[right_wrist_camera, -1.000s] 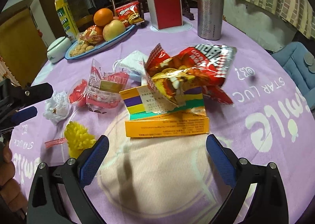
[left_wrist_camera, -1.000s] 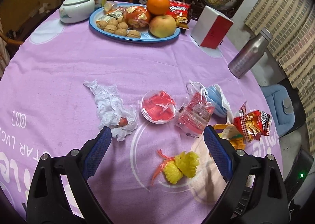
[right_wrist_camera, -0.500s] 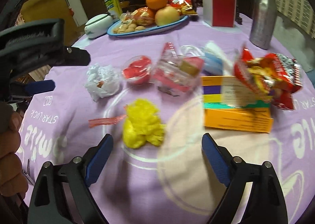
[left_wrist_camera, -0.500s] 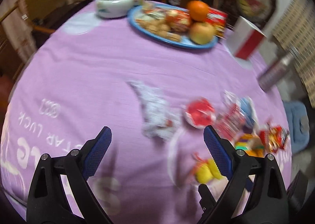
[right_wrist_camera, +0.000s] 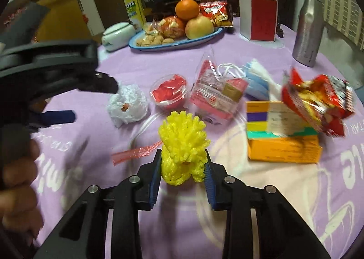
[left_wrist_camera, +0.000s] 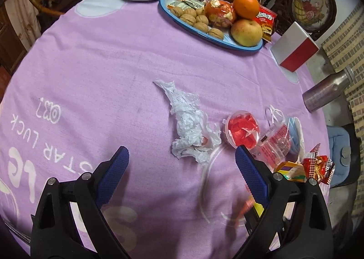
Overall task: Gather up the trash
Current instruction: 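Grasp the yellow plastic mesh with the right tool while the left tool grasps the crumpled white plastic bag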
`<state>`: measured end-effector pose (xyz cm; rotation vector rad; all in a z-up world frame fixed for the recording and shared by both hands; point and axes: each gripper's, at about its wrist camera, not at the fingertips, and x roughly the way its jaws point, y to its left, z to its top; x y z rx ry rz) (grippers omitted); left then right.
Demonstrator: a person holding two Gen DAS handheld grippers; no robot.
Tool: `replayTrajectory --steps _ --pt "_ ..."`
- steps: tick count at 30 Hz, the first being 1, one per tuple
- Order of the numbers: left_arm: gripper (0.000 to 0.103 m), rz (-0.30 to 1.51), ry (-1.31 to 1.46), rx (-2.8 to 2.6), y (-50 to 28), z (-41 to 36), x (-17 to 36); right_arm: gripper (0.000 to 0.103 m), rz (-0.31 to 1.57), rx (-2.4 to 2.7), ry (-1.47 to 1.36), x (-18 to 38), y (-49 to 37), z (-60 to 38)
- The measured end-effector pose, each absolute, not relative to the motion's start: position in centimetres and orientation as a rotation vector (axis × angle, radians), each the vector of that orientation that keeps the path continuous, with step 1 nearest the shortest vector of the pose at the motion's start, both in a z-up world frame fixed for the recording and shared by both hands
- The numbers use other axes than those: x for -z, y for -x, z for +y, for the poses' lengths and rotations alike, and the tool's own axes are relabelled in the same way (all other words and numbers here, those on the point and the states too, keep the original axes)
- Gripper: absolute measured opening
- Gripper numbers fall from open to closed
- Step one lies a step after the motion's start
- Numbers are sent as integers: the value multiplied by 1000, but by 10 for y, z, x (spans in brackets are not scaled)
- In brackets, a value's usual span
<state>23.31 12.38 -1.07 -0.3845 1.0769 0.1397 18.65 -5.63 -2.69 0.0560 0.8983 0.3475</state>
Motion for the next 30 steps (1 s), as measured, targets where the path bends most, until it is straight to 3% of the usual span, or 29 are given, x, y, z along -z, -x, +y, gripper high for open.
replayTrajectory --steps 9,18,26,30 --pt "89 1087 262 -185 -247 104 27 34 847 -302 -47 10 -136 -115" --pt "67 1112 295 -288 -248 122 37 34 817 -268 -116 3 -125 -146" --pt "60 1070 251 -234 -264 98 46 35 823 -283 -137 4 -127 -143" --pt "41 1077 234 -253 -267 98 51 35 825 -281 -156 4 -126 -146"
